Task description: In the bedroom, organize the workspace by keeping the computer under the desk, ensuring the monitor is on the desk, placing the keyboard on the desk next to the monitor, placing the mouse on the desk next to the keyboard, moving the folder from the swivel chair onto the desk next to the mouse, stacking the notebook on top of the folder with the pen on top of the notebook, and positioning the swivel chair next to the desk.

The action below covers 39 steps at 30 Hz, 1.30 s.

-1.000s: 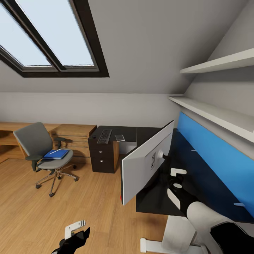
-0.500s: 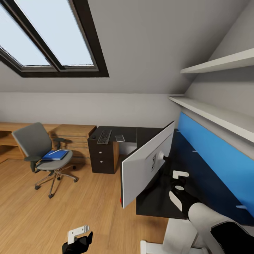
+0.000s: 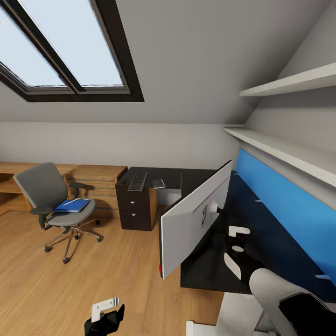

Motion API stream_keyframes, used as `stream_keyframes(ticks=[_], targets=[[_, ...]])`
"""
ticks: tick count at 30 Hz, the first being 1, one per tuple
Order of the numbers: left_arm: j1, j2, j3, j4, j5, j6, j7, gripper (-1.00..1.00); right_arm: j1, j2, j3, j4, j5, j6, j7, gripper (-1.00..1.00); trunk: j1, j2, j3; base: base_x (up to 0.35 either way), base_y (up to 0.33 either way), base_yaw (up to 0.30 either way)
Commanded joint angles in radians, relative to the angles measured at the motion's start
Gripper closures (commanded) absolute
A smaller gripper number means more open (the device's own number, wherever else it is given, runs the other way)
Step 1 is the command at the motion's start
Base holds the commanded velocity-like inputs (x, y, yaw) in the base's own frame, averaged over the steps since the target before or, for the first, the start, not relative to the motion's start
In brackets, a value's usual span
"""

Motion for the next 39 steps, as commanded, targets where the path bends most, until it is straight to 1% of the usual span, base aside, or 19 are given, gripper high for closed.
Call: stream_keyframes(ticks=[1, 3, 7, 39], targets=[[-0.001, 0.002, -0.010, -0.002, 0.008, 0.003, 0.009, -1.00, -0.001, -0.001, 0.009, 0.001, -0.010, -0.004, -0.003, -1.00, 0.004, -0.009, -0.005, 0.000, 0.000, 0.000], [-0.001, 0.002, -0.020, -0.001, 0.007, 0.003, 0.010, -1.00, -0.001, -0.001, 0.009, 0.001, -0.010, -0.005, -0.003, -1.00, 0.012, -0.023, -0.012, 0.000, 0.000, 0.000], [-0.001, 0.003, -0.027, 0.001, 0.006, 0.003, 0.010, -1.00, -0.001, 0.002, 0.010, 0.001, -0.010, -0.007, -0.002, -1.00, 0.027, -0.051, -0.024, 0.000, 0.000, 0.000], [-0.001, 0.004, -0.030, 0.004, 0.008, 0.006, 0.009, -1.00, 0.000, 0.004, 0.010, 0.001, -0.005, -0.013, -0.002, -1.00, 0.150, -0.275, -0.124, 0.000, 0.000, 0.000]])
